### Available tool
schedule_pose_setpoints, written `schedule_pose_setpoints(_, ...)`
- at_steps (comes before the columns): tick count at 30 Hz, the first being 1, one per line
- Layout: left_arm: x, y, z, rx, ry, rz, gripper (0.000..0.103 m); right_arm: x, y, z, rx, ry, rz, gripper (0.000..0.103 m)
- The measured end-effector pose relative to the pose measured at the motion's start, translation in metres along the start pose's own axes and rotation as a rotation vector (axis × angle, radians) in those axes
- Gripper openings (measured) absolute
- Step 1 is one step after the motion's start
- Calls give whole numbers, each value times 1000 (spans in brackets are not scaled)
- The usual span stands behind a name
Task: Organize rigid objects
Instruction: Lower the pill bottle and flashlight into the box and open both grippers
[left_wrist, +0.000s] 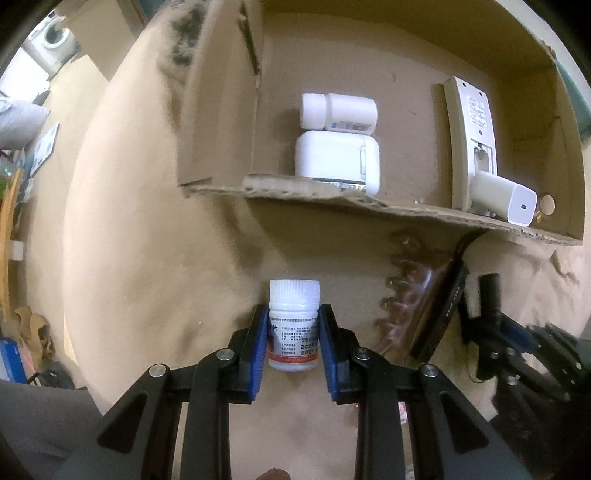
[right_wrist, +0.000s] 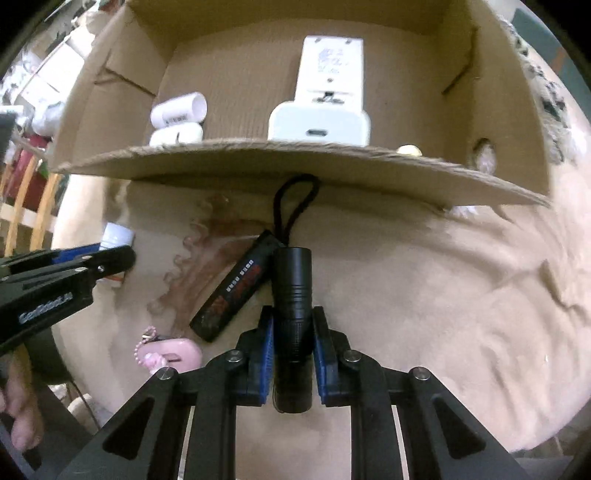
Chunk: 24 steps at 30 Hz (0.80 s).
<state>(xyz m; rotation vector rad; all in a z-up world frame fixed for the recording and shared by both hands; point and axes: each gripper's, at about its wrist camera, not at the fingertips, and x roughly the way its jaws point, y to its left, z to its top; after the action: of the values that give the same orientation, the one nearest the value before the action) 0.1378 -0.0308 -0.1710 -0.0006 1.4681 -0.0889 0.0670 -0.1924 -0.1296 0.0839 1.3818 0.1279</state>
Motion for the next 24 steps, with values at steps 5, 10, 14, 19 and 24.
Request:
schedule_pose_setpoints(5, -14, 12, -7, 1, -28, -5, 24, -25, -2, -8, 19, -54, 37, 20)
schedule_pose_setpoints(10, -46, 24, -18, -21, -76, -33, 24, -57, -7, -21, 65, -153, 108, 20)
schedule_pose_setpoints(14, -75, 36, -27, -56, -129, -66, 24, -94, -8, -20, 59, -267, 149, 20)
schedule_pose_setpoints(19, -106, 42, -30, -71, -214, -80, 24, -129, -11, -12, 93, -356, 197, 20)
schedule_pose_setpoints(24, -131, 34, -19, -69, -275, -91, 24, -165, -17, 7, 82, -439, 206, 20)
